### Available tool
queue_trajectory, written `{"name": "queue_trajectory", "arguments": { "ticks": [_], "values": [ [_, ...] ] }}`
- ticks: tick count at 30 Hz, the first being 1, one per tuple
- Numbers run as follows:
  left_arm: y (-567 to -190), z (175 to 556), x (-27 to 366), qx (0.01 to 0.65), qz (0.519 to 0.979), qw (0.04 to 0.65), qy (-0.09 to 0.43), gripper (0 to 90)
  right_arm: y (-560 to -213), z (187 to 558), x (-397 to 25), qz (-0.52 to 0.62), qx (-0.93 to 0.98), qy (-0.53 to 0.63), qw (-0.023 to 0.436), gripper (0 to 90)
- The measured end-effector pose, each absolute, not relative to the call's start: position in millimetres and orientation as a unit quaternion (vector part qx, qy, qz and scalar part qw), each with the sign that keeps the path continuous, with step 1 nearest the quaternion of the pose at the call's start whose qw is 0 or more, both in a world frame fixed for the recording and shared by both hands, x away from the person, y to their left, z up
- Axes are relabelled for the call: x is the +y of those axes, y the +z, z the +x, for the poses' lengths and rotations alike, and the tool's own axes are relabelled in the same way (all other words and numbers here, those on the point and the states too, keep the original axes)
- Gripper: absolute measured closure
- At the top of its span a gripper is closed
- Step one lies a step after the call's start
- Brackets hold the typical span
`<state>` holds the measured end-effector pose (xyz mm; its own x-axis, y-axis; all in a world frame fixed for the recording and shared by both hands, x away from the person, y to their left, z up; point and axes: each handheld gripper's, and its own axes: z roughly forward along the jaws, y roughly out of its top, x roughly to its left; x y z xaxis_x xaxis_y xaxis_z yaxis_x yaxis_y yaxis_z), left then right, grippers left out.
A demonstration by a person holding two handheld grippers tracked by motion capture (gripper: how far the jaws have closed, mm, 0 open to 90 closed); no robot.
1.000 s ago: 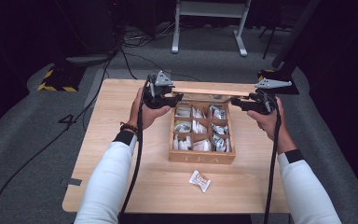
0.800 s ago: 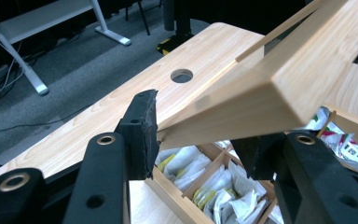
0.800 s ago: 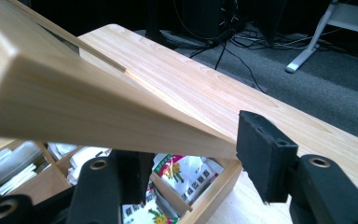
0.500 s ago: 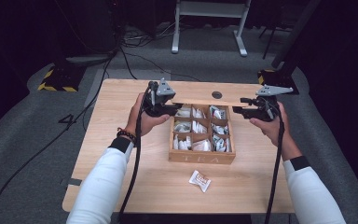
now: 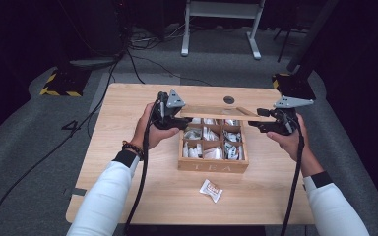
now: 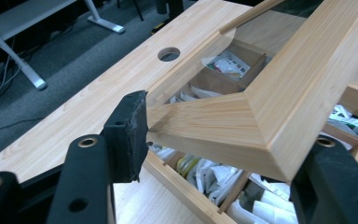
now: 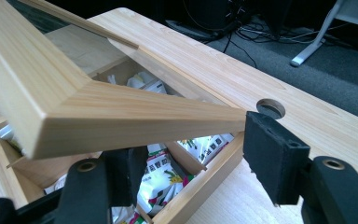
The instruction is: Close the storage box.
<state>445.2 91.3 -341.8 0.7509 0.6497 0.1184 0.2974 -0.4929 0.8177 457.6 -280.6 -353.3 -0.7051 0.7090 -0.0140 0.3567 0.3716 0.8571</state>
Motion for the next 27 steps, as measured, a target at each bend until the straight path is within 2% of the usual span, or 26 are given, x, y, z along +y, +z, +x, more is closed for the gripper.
{"name": "queue_trajectory", "arguments": {
  "ticks": [6,16,27],
  "values": [
    [-346.9,440.5,93.9,0.286,0.84,0.415,0.204,39.0,-355.9,449.2,-283.1,0.324,0.808,0.453,0.194,39.6],
    [-350.7,429.7,95.5,0.279,0.843,0.41,0.207,38.1,-359.6,438.2,-286.0,0.317,0.811,0.447,0.206,38.5],
    [-353.9,417.9,97.3,0.269,0.847,0.411,0.203,36.9,-363.8,428.9,-286.0,0.31,0.817,0.445,0.196,38.4]
  ]
}}
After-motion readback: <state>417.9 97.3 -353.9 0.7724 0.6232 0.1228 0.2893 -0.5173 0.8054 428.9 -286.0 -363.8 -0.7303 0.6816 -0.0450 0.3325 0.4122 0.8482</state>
